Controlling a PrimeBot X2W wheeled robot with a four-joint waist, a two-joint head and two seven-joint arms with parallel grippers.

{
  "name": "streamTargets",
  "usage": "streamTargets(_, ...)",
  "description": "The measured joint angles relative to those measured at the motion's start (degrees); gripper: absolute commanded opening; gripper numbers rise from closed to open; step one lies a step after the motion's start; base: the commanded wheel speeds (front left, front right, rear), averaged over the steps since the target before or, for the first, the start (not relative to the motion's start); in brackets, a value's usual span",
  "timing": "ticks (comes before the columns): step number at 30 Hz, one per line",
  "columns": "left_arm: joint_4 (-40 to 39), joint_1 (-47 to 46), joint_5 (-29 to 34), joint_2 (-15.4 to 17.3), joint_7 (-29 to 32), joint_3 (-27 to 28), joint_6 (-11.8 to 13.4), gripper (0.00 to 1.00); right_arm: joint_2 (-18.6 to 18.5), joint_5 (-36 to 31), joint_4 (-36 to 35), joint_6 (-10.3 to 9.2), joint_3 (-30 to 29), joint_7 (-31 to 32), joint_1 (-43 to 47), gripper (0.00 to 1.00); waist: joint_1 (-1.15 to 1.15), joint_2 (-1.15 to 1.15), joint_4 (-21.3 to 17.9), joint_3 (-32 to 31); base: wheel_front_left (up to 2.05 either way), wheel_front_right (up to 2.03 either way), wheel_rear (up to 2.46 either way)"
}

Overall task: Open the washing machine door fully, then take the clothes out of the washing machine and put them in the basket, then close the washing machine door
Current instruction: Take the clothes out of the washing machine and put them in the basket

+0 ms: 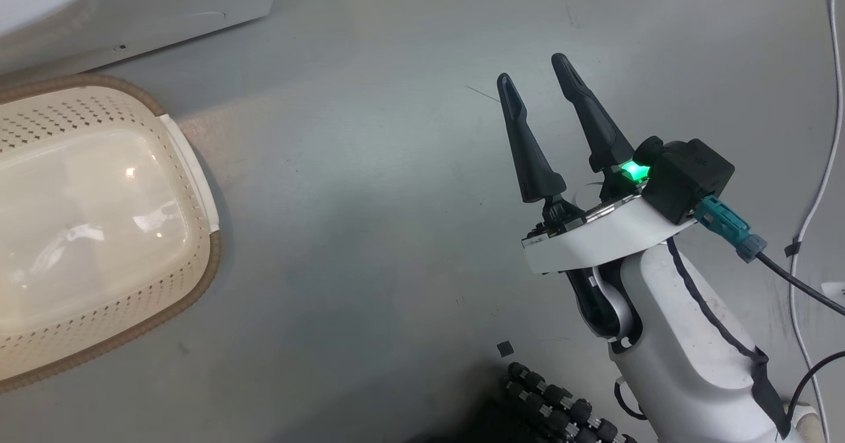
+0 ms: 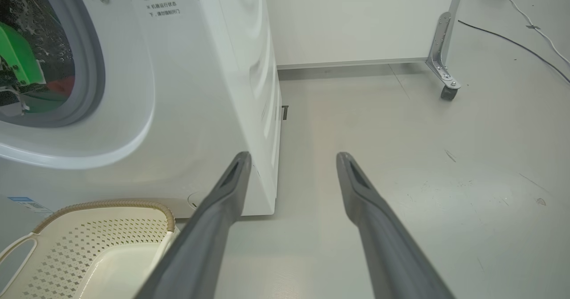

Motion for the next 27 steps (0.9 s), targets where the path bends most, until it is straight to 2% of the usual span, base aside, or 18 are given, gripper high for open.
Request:
streamTargets(6,3.38,-1.04,0.11,-0.22,2.33,-0.7,0.73,1.0,0.0,0.02,0.05,-0.07,0.14,0.0,-0.21,1.0,0.0,0.0,0.08,0.1,0.0,0.0,0.0)
streamTargets(7,3.65,-1.24,0.12,-0.22,2.57,-0.89,0.73,0.67,0.0,0.02,0.05,-0.09,0.18,0.0,-0.27,1.0,0.0,0.0,0.12,0.1,0.0,0.0,0.0)
streamTargets(8,3.93,-1.55,0.12,-0.22,2.88,-0.98,0.73,0.29,0.0,0.02,0.05,-0.1,0.19,0.0,-0.35,1.0,0.0,0.0,0.16,0.1,0.0,0.0,0.0)
streamTargets(9,4.36,-1.88,0.13,-0.22,3.1,-1.15,0.73,0.0,0.0,0.02,0.05,-0.4,0.25,0.0,-0.43,1.0,0.0,0.0,0.19,0.09,0.0,0.0,0.0)
streamTargets(19,6.75,-3.18,0.6,-0.2,3.91,-2.36,0.53,0.0,0.0,0.03,0.18,-0.57,0.29,0.0,-1.11,1.0,0.0,0.0,0.43,-0.26,0.0,0.0,0.0)
streamTargets(27,7.76,-2.1,0.59,-0.63,-0.16,-2.31,-0.46,0.0,0.0,-0.02,0.96,-0.59,0.26,0.0,-1.12,1.0,0.0,0.0,0.88,-1.99,0.0,0.0,0.0)
